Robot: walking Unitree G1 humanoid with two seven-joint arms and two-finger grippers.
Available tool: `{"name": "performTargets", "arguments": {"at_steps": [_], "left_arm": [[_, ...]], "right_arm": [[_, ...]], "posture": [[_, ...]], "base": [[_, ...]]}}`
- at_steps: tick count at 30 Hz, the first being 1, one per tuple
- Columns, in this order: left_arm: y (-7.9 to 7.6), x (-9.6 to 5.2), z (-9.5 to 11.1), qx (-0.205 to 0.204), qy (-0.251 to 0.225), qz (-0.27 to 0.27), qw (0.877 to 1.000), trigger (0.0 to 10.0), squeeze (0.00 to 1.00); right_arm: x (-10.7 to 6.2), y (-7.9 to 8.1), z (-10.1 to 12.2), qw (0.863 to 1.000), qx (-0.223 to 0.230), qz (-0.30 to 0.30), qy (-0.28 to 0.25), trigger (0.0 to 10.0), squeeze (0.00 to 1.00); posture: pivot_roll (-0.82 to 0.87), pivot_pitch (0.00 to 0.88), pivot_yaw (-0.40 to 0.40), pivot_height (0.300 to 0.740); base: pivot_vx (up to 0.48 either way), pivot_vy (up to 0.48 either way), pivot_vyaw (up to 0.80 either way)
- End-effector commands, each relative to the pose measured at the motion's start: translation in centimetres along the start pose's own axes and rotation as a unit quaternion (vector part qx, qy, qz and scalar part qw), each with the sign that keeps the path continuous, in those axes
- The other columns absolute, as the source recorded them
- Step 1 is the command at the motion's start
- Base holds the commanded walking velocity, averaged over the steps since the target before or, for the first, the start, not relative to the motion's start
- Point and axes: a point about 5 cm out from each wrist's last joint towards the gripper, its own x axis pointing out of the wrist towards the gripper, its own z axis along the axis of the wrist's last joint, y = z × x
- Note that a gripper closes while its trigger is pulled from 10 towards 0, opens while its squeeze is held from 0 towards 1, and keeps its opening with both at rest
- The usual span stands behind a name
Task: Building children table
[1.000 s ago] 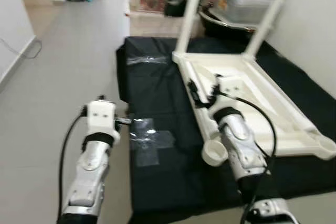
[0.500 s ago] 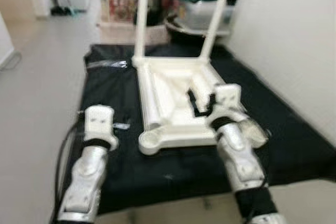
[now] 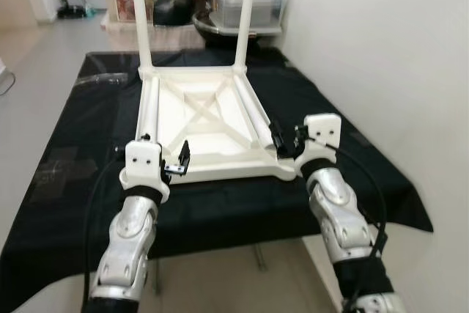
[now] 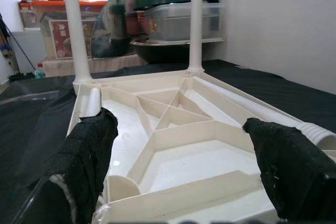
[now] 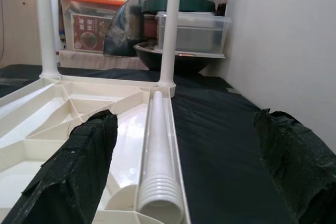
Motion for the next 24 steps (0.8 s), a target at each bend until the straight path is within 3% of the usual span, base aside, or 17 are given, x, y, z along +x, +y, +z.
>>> {"name": "performTargets", "arguments": {"at_steps": [1,4,7,14,19,24], "left_arm": [[0.40,-0.10,-0.13,0.000,0.002,0.006,1.000,10.0,0.00],[0.41,-0.08,-0.12,-0.001,0.001,0.006,1.000,10.0,0.00],[0.37,-0.05,-0.13,-0.001,0.001,0.005,1.000,10.0,0.00],[0.32,-0.02,-0.15,-0.003,0.000,0.006,1.000,10.0,0.00],[0.34,-0.05,-0.14,-0.005,0.000,0.006,1.000,10.0,0.00],[0.31,-0.06,-0.13,-0.007,0.000,0.007,1.000,10.0,0.00]], "right_arm": [[0.04,0.18,0.13,1.000,-0.002,0.000,-0.001,10.0,0.00],[0.06,0.21,0.13,1.000,-0.008,0.002,-0.001,10.0,0.00],[0.07,0.45,0.02,0.999,-0.046,0.012,0.000,10.0,0.00],[0.02,0.51,-0.20,1.000,-0.019,0.009,0.006,10.0,0.00],[0.12,0.52,-0.40,0.998,-0.059,0.018,0.014,10.0,0.00],[0.07,0.48,-0.35,0.998,-0.059,0.016,0.011,10.0,0.00]], "posture": [[-0.04,0.000,-0.076,0.740],[-0.04,0.000,-0.074,0.740],[-0.04,0.000,-0.074,0.740],[-0.04,0.000,-0.075,0.740],[-0.04,0.000,-0.077,0.740],[-0.04,0.000,-0.079,0.740]], "base": [[0.000,0.000,0.00],[0.000,0.000,0.00],[0.000,0.000,0.00],[0.000,0.000,0.41],[0.000,0.000,0.16],[0.166,0.000,0.32]]}}
